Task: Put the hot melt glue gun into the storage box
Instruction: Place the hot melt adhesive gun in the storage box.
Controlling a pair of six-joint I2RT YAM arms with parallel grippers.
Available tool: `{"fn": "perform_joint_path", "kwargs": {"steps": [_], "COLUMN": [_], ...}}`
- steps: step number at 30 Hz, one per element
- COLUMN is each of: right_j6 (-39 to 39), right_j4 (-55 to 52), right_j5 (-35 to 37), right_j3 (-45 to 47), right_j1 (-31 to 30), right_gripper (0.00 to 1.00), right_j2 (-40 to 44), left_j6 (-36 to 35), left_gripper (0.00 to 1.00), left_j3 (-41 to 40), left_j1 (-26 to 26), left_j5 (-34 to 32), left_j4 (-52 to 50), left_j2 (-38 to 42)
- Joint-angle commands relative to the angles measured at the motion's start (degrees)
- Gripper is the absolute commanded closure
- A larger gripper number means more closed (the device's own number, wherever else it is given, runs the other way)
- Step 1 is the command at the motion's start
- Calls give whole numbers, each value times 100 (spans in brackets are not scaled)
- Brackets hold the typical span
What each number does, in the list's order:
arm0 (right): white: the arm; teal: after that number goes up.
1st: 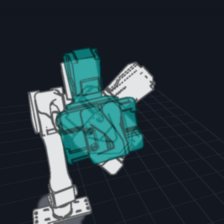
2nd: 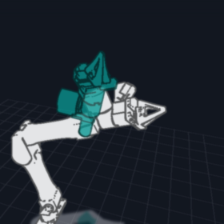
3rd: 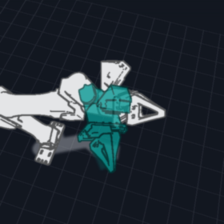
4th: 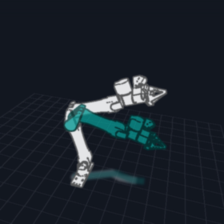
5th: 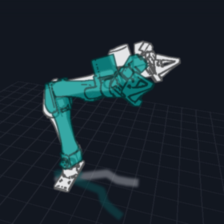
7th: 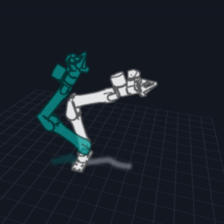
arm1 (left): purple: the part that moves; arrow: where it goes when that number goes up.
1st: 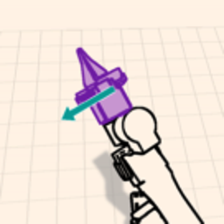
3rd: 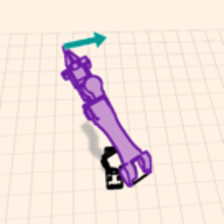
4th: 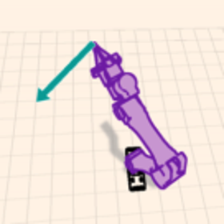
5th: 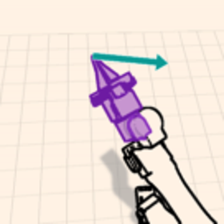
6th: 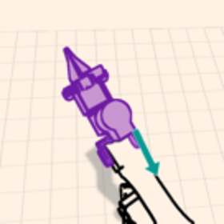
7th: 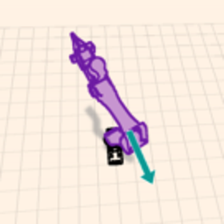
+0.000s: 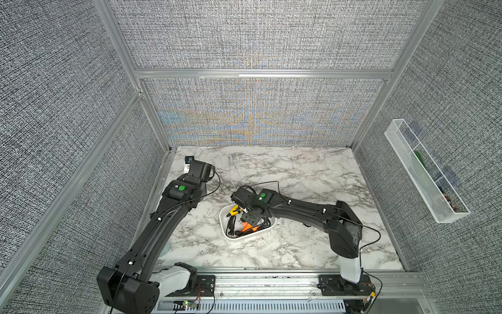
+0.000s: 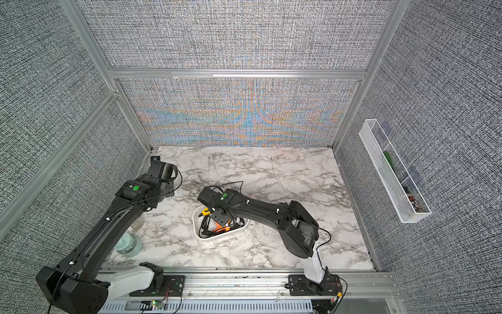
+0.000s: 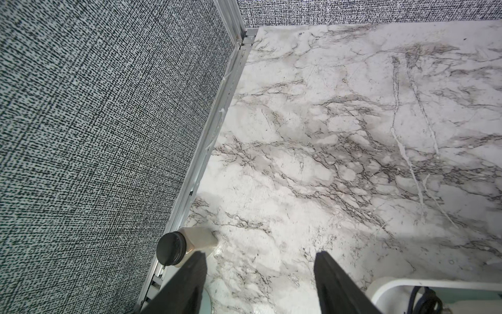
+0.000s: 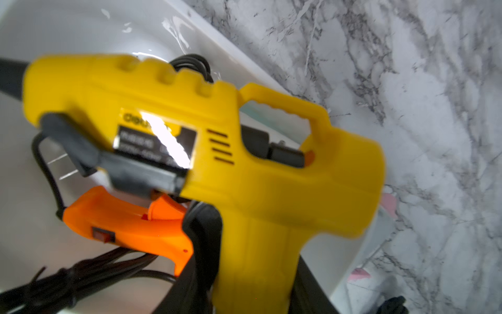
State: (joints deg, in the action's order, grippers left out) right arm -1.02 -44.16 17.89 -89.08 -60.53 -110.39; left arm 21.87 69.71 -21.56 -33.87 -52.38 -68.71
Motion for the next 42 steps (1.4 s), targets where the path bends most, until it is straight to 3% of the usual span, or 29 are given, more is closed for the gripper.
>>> {"fn": "perform_joint_path", "kwargs": {"steps": [1, 8, 15, 21, 27, 31, 35, 37, 38, 42], "right_j6": [-1377, -3035, -4415, -4956, -5121, -5168, -5126, -5113, -5109, -4951], "right_j4": [905, 2036, 2054, 1664, 1602, 1651, 1813, 1906, 1965, 2025], "right_j5": [241, 149, -771, -1529, -1471, -1339, -1216, -1156, -1085, -952], "right_j3": [520, 903, 859, 682, 728, 652, 510, 518, 552, 395], "right_j1": [-127, -73, 122, 134, 87, 65, 58, 43, 24, 23], "right_gripper": [79, 81, 86, 86, 84, 73, 50, 23, 2, 1], "right_j2": [340, 393, 116, 61, -72, -266, -441, -441, -416, -193], "left_j6": [-46, -95, -119, -130, -104, -127, -174, -205, -217, -245], "left_gripper": [32, 32, 32, 32, 31, 31, 31, 31, 31, 31], "left_j3": [-34, -70, -199, -311, -438, -481, -492, -489, -501, -550], "left_j1": [4, 5, 8, 9, 8, 4, 9, 8, 11, 10], "left_j5": [27, -13, -72, -103, -26, 25, 64, 56, 48, 27], "left_j4": [79, 70, 4, -88, -58, 14, 78, 92, 96, 101], "left_j2": [48, 123, 319, 457, 508, 506, 467, 471, 481, 520]}}
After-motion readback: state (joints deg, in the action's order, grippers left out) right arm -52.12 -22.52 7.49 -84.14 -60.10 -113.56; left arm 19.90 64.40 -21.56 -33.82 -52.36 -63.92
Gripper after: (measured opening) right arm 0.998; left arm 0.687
